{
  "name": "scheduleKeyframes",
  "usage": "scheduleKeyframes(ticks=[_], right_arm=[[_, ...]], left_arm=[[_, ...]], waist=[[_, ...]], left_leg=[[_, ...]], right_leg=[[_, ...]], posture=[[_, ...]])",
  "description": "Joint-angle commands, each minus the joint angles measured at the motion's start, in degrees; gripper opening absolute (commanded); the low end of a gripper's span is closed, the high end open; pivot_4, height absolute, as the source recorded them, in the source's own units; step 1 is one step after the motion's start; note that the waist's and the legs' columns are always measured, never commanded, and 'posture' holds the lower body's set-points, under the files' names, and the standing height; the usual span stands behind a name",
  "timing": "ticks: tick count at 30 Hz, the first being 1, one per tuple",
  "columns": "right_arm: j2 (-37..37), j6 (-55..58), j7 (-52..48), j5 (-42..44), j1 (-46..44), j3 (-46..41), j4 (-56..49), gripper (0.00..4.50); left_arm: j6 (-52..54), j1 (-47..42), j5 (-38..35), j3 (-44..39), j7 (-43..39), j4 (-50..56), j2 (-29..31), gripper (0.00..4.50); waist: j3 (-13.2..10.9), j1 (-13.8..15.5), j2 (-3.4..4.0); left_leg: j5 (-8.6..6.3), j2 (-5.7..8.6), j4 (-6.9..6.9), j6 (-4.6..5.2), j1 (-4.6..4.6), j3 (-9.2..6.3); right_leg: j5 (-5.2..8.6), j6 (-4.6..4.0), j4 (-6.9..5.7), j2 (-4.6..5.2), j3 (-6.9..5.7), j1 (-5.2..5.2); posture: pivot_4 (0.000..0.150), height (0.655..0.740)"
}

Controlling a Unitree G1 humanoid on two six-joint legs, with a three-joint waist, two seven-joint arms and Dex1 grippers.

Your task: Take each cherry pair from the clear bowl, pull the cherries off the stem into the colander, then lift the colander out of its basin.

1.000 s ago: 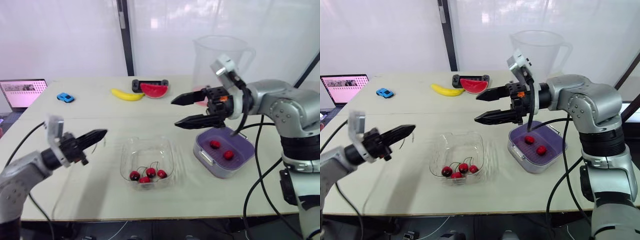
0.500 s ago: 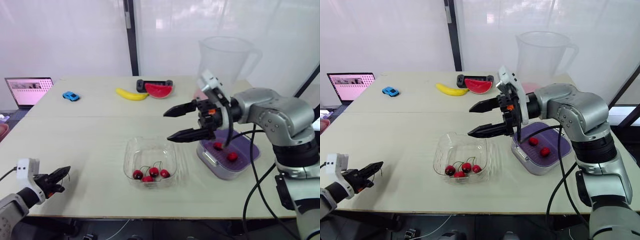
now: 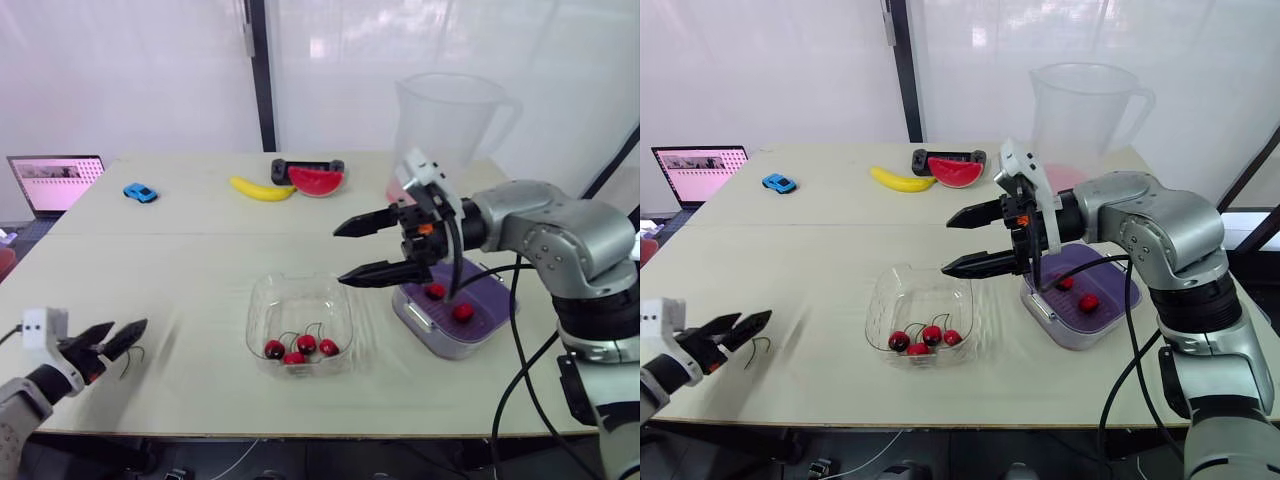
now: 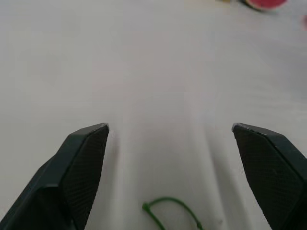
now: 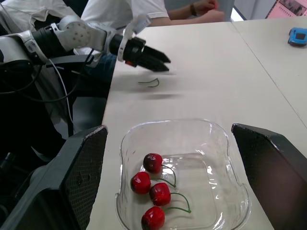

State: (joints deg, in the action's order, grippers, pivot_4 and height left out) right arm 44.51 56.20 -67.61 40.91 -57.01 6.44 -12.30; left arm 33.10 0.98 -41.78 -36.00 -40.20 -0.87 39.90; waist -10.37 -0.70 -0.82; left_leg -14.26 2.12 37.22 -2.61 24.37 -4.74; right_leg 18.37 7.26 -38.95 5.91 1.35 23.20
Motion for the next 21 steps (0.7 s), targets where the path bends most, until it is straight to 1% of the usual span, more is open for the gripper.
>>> scheduleKeyframes(ticks=[1,5,6,8,9,11,12,14,17,19,21], right_arm=[[2.7,2.1,0.1,2.5,0.7,-3.7,-2.6,4.5],[5.5,4.0,0.7,3.5,2.8,-4.5,-4.9,4.5],[6.2,4.3,0.6,3.6,3.4,-4.3,-5.8,4.5],[7.6,4.4,0.4,3.3,4.7,-3.5,-7.9,4.5],[7.6,4.4,1.1,3.1,5.2,-3.0,-9.1,4.5],[7.2,5.1,2.8,3.2,5.8,-3.0,-10.3,4.5],[7.2,5.3,3.8,2.9,6.2,-3.1,-10.8,4.5],[7.7,2.9,6.3,-0.7,6.9,-1.8,-12.3,4.5],[6.5,2.5,9.1,-4.4,4.6,1.6,-11.6,4.5],[4.2,5.9,10.6,-6.7,-1.7,6.5,-8.6,4.5],[1.9,9.7,9.4,-7.4,-8.2,11.1,-5.4,4.5]], left_arm=[[-1.5,-3.8,-2.8,-3.1,-3.9,5.7,5.0,4.49],[1.9,-8.8,-5.9,0.8,-11.1,10.6,12.2,4.49],[3.3,-9.3,-6.9,2.2,-13.9,12.3,14.6,4.49],[3.7,-9.3,-6.6,4.9,-20.5,15.4,20.0,4.49],[4.0,-10.1,-6.9,5.7,-22.9,15.5,22.1,4.49],[4.6,-11.5,-7.5,6.4,-25.6,14.9,24.4,4.49],[4.9,-12.0,-7.7,6.8,-26.7,14.9,25.1,4.49],[5.4,-12.5,-7.7,7.8,-28.1,15.0,25.6,4.49],[3.5,-13.2,-5.4,9.7,-27.5,14.9,24.0,4.49],[-3.0,-13.7,1.0,11.7,-26.0,11.9,22.9,4.49],[-4.5,-14.6,2.3,12.0,-25.0,10.9,21.4,4.49]], waist=[[0.0,0.1,-0.03],[0.0,-0.1,-0.02],[0.0,-0.2,-0.01],[0.0,-0.4,0.01],[-0.1,-0.5,0.06],[-0.1,-1.0,0.16],[-0.1,-1.2,0.17],[-0.1,-1.5,0.17],[-0.1,-1.8,0.17],[-0.1,-1.9,0.19],[-0.2,-2.2,0.27]], left_leg=[[0.0,0.0,0.0,0.0,0.02,-0.02],[0.0,0.02,-0.01,0.0,0.02,0.0],[0.0,0.01,-0.03,0.0,0.0,0.04],[0.0,-0.01,-0.08,0.0,0.0,0.05],[0.0,-0.01,-0.12,0.0,-0.01,0.06],[0.0,-0.01,-0.15,0.0,-0.02,0.12],[0.0,-0.01,-0.15,0.0,-0.02,0.12],[0.0,-0.02,-0.15,0.0,-0.02,0.1],[0.0,-0.02,-0.13,0.01,-0.02,0.1],[0.0,-0.02,-0.13,0.01,-0.01,0.09],[0.0,-0.03,-0.13,0.01,-0.04,0.17]], right_leg=[[0.0,0.0,0.01,0.0,-0.01,0.0],[0.0,0.0,0.04,0.01,-0.02,-0.02],[0.0,0.0,0.06,0.01,0.0,-0.01],[0.0,0.0,0.07,-0.02,0.01,0.0],[0.0,0.0,0.08,-0.03,0.02,0.0],[0.0,0.0,0.07,-0.09,0.06,0.06],[0.0,-0.01,0.06,-0.13,0.06,0.06],[0.02,-0.03,0.04,-0.19,0.05,0.06],[0.02,-0.02,0.04,-0.2,0.05,0.05],[0.02,-0.02,0.01,-0.2,0.05,0.06],[0.01,-0.04,-0.02,-0.25,0.09,0.15]], posture=[[0.15,0.74],[0.15,0.74],[0.15,0.74],[0.15,0.74],[0.15,0.74],[0.15,0.74],[0.15,0.74],[0.15,0.74],[0.15,0.74],[0.15,0.74],[0.15,0.74]])
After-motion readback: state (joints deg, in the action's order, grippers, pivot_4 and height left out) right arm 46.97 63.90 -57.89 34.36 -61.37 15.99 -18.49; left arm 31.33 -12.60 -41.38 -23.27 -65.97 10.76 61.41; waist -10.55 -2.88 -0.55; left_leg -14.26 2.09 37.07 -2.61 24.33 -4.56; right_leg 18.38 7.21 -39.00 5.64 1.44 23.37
